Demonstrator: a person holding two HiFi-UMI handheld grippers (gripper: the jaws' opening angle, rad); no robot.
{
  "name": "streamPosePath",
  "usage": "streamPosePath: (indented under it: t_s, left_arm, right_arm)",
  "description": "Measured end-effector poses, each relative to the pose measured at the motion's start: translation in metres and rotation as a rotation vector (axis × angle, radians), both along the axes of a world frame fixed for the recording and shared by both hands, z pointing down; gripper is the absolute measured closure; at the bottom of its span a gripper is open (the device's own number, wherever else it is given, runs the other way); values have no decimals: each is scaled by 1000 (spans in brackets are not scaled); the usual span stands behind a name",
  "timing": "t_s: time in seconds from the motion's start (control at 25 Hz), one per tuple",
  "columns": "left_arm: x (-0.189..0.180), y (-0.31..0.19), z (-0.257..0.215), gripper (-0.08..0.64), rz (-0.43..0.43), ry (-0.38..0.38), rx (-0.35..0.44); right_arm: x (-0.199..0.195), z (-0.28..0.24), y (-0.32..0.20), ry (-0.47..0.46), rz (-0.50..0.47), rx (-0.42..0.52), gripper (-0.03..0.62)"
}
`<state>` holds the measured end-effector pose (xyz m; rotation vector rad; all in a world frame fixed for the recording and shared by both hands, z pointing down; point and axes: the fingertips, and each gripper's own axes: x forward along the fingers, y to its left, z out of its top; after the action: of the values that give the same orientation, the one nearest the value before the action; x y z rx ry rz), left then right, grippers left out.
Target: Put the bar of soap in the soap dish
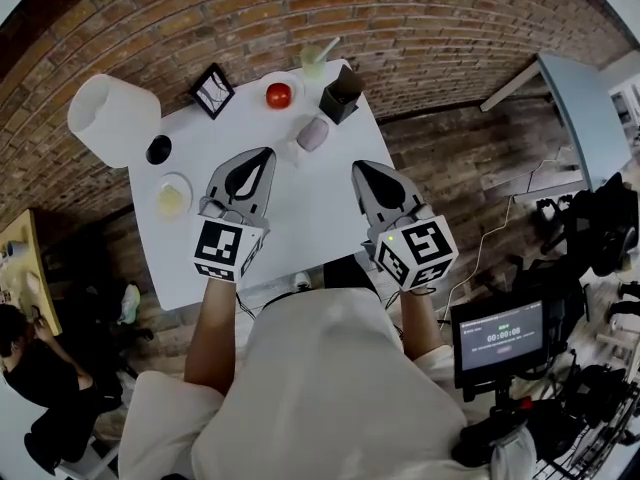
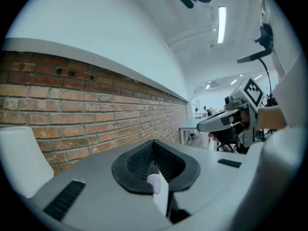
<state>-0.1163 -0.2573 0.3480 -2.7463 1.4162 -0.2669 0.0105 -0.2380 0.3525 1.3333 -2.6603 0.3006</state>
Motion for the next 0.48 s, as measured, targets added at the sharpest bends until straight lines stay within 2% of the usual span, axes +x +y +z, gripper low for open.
streamPosePath:
  t_s: [0.24, 0.48]
  left_arm:
    - [-7, 27, -36, 552, -7, 24, 78]
    - [-8, 44, -59, 552, 10, 51, 136]
  right_arm:
    - [-4, -36, 16, 20, 25, 72, 589]
    - [-7, -55, 27, 106, 65, 150, 589]
